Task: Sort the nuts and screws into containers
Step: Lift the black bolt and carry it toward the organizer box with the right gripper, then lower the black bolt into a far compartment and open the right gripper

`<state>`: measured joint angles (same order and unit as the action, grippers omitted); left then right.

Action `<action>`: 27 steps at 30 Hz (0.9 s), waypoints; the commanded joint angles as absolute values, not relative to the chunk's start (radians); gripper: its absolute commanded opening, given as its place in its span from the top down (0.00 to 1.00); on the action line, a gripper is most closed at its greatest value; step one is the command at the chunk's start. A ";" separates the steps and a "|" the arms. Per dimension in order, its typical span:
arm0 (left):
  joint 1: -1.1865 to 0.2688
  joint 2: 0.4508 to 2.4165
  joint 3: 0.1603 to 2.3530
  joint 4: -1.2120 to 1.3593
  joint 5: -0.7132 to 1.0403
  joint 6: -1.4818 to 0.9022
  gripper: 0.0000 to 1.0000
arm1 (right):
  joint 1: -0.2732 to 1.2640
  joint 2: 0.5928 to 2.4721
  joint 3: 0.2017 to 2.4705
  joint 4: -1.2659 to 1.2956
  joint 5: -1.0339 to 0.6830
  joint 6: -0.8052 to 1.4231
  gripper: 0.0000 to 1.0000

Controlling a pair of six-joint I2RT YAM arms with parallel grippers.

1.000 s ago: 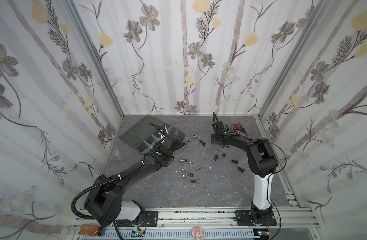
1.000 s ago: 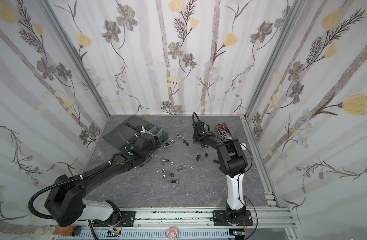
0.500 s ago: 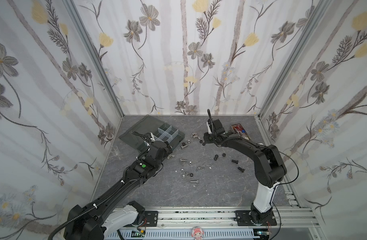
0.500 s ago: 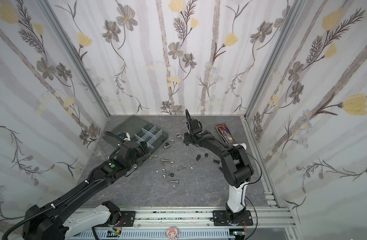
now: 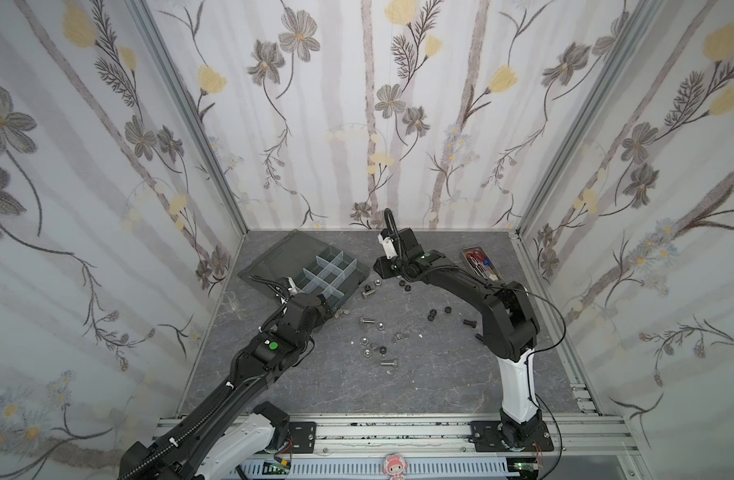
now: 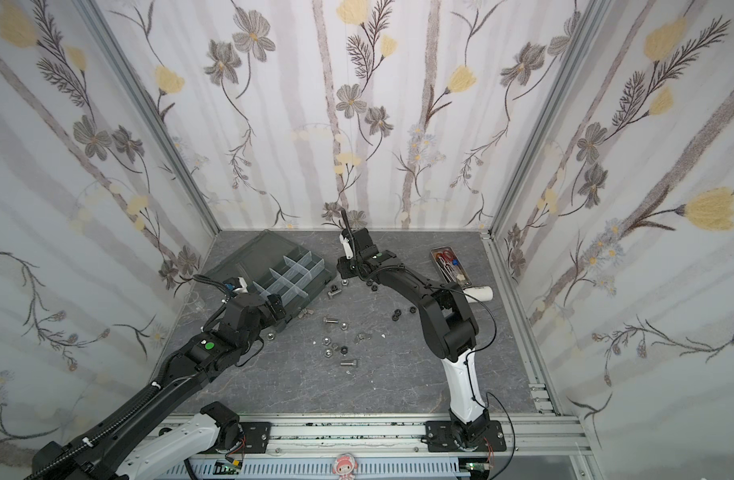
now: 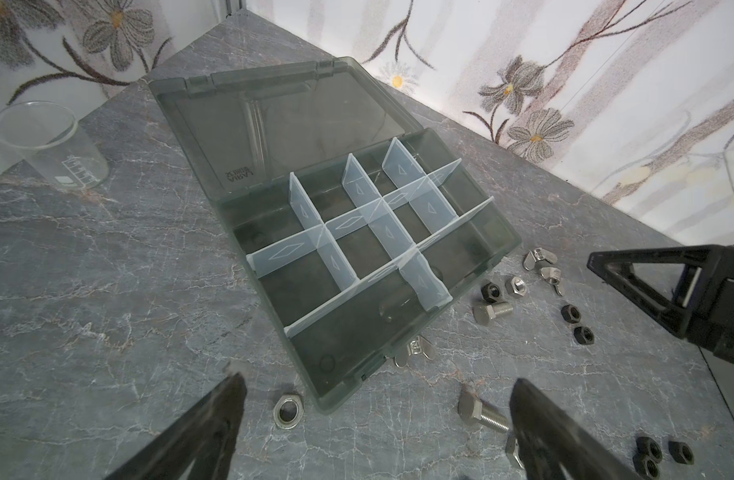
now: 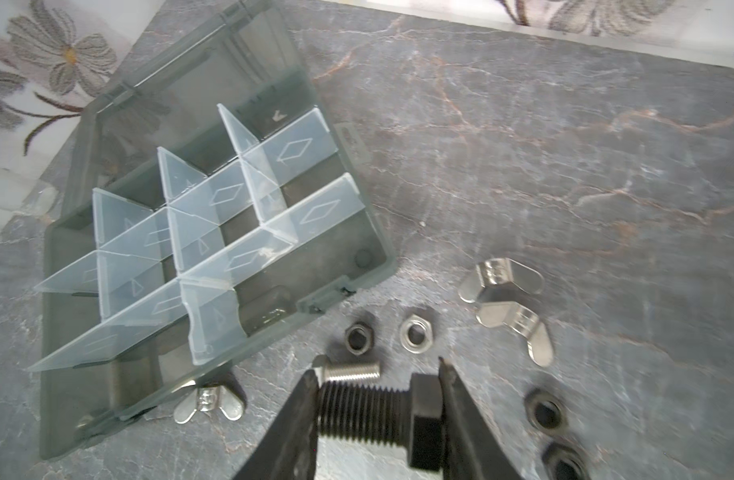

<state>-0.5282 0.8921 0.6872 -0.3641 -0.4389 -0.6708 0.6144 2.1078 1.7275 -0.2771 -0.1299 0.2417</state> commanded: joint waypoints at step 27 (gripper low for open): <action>-0.524 0.828 0.787 -0.449 -0.404 -0.640 0.00 | 0.670 2.528 2.117 0.137 -0.379 0.439 0.79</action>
<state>-0.5262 0.8326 0.7769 -0.4339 -0.3954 -0.6464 0.6682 2.4996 2.0804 0.0544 -0.3435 0.3923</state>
